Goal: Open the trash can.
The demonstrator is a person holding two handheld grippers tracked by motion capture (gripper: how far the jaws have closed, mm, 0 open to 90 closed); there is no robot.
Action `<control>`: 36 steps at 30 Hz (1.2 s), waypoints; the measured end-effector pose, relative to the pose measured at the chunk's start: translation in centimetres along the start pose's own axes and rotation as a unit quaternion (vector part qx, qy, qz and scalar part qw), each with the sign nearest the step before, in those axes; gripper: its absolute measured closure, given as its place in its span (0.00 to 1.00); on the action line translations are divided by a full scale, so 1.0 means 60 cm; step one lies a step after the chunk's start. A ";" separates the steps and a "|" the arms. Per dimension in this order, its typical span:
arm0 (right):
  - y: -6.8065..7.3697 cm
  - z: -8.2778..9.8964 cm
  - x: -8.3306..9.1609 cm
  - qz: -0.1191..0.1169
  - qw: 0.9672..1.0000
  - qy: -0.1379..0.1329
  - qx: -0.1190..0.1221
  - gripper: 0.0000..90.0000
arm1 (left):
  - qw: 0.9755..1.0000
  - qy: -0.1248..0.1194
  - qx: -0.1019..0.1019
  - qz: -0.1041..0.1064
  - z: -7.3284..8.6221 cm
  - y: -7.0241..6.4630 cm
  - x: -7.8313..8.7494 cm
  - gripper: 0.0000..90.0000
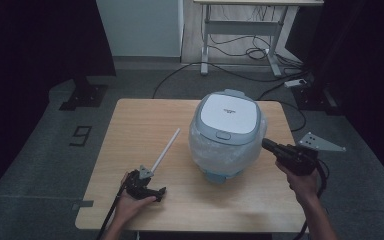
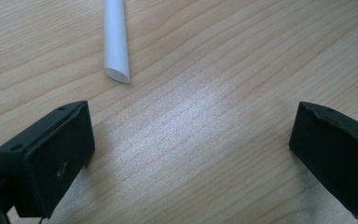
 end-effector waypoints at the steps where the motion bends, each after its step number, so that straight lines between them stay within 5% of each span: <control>1: 0.003 -0.003 -0.005 -0.004 1.000 0.000 0.001 1.00 | 1.000 0.000 0.000 0.000 0.000 0.000 0.000 0.00; 10: 0.032 -0.018 -0.043 -0.038 0.999 0.011 0.018 1.00 | 1.000 0.000 0.000 0.000 0.000 0.000 0.000 0.00; 36: 0.068 -0.034 -0.109 -0.078 0.996 0.032 0.014 1.00 | 1.000 0.001 0.000 0.000 0.000 0.000 0.000 0.00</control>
Point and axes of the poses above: each handheld gripper's, and its own axes: x roughly backward along the jaws, z roughly out of its underside, y roughly to its left, the point moved 10 cm from there along -x, roughly forward along the jaws, and after that the axes turned 2 degrees about z, right-handed, at the moved point
